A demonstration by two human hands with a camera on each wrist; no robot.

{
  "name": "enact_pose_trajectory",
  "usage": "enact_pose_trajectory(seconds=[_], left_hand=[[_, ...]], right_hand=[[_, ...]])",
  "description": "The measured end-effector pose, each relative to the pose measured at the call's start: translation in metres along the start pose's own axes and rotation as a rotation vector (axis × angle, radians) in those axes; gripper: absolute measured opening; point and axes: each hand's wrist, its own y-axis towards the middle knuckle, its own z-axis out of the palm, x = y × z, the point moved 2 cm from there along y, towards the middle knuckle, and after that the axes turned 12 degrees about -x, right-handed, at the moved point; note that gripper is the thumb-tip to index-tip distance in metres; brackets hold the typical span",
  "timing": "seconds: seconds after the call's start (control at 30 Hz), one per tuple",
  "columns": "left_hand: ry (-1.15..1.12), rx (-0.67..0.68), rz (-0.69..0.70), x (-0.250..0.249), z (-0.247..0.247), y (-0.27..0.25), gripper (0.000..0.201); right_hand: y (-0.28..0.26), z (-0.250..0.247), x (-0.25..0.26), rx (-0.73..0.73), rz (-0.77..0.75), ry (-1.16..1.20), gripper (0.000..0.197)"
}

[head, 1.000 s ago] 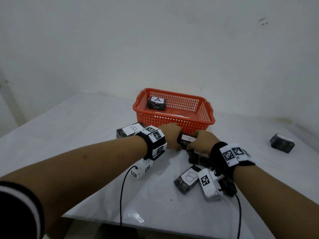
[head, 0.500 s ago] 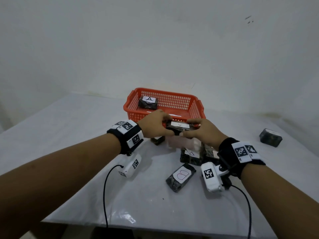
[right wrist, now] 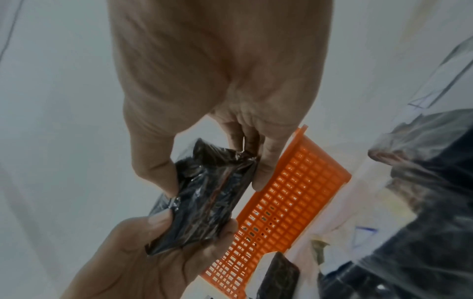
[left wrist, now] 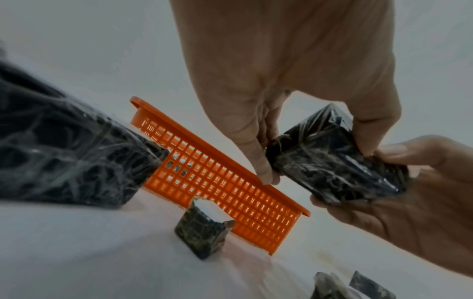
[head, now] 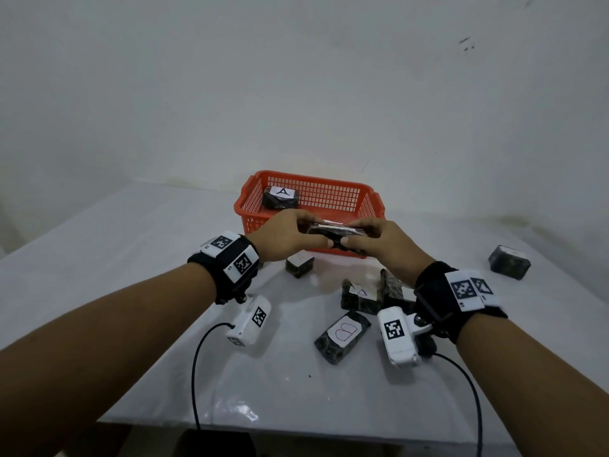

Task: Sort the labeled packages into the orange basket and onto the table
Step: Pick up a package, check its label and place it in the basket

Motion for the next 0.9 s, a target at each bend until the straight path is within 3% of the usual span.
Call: enact_pose_trajectory(seconds=[0.07,0.3,0.4,0.53,0.73,0.9], left_hand=[[-0.018,0.003,-0.016,-0.002,0.001,-0.002,0.033],[-0.101,0.049,-0.05,-0.008,0.002,-0.005,0.039],[-0.06,-0.015,-0.023,-0.01,0.0,-0.006,0.031],[-0.034,-0.018,-0.046,-0.009,-0.003,-0.006,0.025],[-0.129,0.078,-0.1,-0.009,0.004,-0.012,0.041],[-0.079,-0.005,-0.065,-0.01,0.006,-0.007,0.021]], right_hand=[[-0.003,0.002,0.0,0.017,0.001,0.0,0.059],[-0.007,0.001,0.005,-0.094,-0.055,-0.04,0.036],[-0.008,0.001,0.005,-0.04,-0.044,-0.03,0.042],[-0.016,0.0,0.004,0.018,0.011,0.079,0.032],[-0.017,-0.007,0.002,-0.064,-0.032,0.009,0.029],[-0.016,-0.006,0.002,-0.04,-0.019,0.015,0.033]])
